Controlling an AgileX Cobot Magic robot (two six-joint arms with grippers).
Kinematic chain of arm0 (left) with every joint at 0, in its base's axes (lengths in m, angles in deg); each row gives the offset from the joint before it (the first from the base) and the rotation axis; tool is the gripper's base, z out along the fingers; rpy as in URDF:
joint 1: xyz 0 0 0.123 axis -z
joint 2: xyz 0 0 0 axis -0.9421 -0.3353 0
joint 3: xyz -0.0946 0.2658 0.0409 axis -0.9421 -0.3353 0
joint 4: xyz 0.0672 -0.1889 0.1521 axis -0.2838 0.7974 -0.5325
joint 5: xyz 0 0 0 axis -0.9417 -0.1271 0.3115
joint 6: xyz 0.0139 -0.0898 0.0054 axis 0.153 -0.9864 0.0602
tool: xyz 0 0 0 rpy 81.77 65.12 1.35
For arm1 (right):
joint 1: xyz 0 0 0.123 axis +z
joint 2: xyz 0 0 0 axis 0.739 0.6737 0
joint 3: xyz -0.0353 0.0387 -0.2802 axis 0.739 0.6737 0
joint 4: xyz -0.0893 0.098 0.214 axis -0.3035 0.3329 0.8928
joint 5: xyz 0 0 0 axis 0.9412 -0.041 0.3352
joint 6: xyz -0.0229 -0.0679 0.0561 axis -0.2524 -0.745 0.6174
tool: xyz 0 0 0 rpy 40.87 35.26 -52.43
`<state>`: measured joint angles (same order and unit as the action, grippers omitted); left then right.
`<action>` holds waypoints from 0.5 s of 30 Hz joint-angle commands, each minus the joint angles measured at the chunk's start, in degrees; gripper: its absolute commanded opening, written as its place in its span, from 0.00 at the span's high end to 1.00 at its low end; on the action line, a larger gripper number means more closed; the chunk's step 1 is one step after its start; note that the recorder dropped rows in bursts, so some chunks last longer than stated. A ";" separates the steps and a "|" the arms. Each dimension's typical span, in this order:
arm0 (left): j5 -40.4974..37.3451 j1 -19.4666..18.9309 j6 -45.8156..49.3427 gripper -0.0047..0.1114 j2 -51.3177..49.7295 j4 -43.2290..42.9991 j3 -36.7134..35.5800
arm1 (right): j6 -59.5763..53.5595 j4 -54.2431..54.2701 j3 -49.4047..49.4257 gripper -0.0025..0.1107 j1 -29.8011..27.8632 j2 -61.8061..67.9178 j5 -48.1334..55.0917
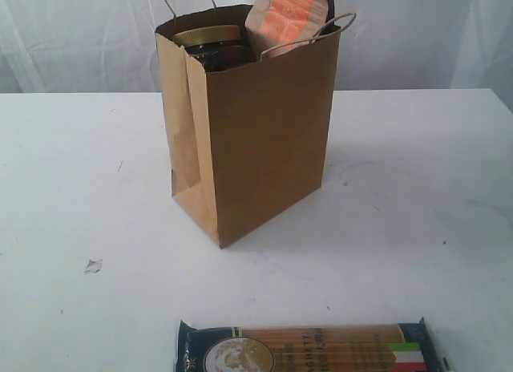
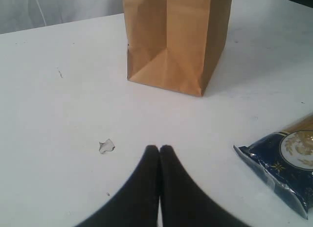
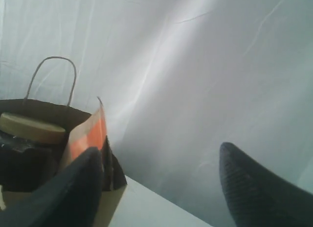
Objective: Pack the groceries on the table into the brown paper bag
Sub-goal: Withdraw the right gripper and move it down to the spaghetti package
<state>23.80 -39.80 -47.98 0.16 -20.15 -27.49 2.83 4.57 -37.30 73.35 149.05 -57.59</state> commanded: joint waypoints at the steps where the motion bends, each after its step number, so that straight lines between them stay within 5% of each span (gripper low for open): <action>1: -0.05 -0.26 0.00 0.96 0.30 0.29 -0.15 | 0.10 -0.20 2.70 0.42 0.05 -8.79 6.04; 7: -0.05 -0.26 0.00 0.96 0.30 0.29 -0.15 | -3.57 0.23 3.42 0.42 0.05 -17.11 24.46; 15: -0.05 -0.26 0.00 0.96 0.30 0.29 -0.15 | -31.94 16.67 3.42 0.42 0.05 -20.51 47.12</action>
<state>23.80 -39.80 -47.98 0.16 -20.15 -27.49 -18.30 13.25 -34.16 73.35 129.08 -18.48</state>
